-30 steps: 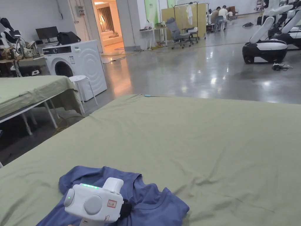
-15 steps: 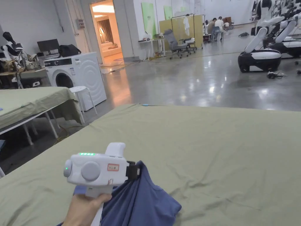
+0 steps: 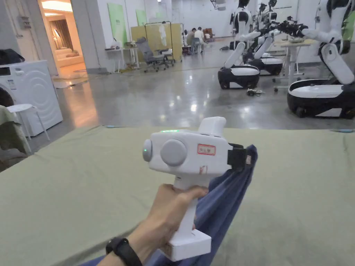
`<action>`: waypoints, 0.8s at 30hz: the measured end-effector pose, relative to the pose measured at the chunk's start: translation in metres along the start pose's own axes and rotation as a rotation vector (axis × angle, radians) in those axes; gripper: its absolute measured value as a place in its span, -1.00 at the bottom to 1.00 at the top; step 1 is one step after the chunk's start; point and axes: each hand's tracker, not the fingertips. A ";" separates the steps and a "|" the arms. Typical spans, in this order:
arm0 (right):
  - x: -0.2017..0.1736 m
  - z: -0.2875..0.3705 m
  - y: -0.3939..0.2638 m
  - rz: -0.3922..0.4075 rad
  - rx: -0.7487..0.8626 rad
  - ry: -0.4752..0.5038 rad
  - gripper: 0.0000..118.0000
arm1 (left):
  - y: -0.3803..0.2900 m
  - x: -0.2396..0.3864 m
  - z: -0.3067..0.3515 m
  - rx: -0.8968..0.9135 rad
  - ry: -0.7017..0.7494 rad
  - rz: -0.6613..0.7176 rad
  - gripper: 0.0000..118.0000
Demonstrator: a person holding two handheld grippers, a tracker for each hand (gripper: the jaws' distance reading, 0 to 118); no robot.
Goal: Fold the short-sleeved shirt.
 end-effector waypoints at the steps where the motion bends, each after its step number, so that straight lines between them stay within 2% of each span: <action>1: 0.006 0.003 0.001 -0.009 0.004 -0.020 -1.00 | -0.007 0.018 -0.023 0.006 -0.022 0.027 -0.95; 3: 0.025 0.004 0.001 -0.015 0.001 -0.052 -1.00 | -0.020 0.055 -0.066 -0.037 -0.166 0.097 -0.95; 5: 0.037 0.013 0.004 -0.008 -0.012 -0.092 -1.00 | -0.044 0.097 -0.105 -0.125 -0.286 0.060 -0.95; 7: 0.055 0.025 0.001 0.020 -0.003 -0.118 -1.00 | -0.075 0.136 -0.133 -0.211 -0.323 -0.020 -0.95; 9: 0.066 0.036 0.000 0.068 -0.009 -0.189 -1.00 | -0.113 0.168 -0.149 -0.285 -0.388 -0.064 -0.95; 12: 0.081 0.050 -0.006 0.093 -0.021 -0.226 -1.00 | -0.165 0.187 -0.158 -0.366 -0.449 -0.013 -0.95; 16: 0.081 0.053 -0.013 0.100 -0.029 -0.232 -1.00 | -0.207 0.185 -0.147 -0.396 -0.434 0.008 -0.92; 18: 0.079 0.046 -0.016 0.094 -0.033 -0.209 -1.00 | -0.204 0.176 -0.139 -0.379 -0.383 0.011 -0.89; 19: 0.071 0.043 -0.016 0.084 -0.039 -0.184 -1.00 | -0.198 0.168 -0.132 -0.360 -0.349 0.024 -0.77; 20: 0.067 0.040 -0.016 0.078 -0.042 -0.166 -1.00 | -0.187 0.160 -0.121 -0.340 -0.308 0.028 -0.46; 21: 0.063 0.037 -0.016 0.077 -0.040 -0.146 -1.00 | -0.177 0.150 -0.106 -0.299 -0.293 0.021 -0.41; 24: 0.036 0.031 -0.012 0.094 -0.034 -0.095 -1.00 | -0.143 0.118 -0.034 -0.051 -0.103 -0.064 -0.35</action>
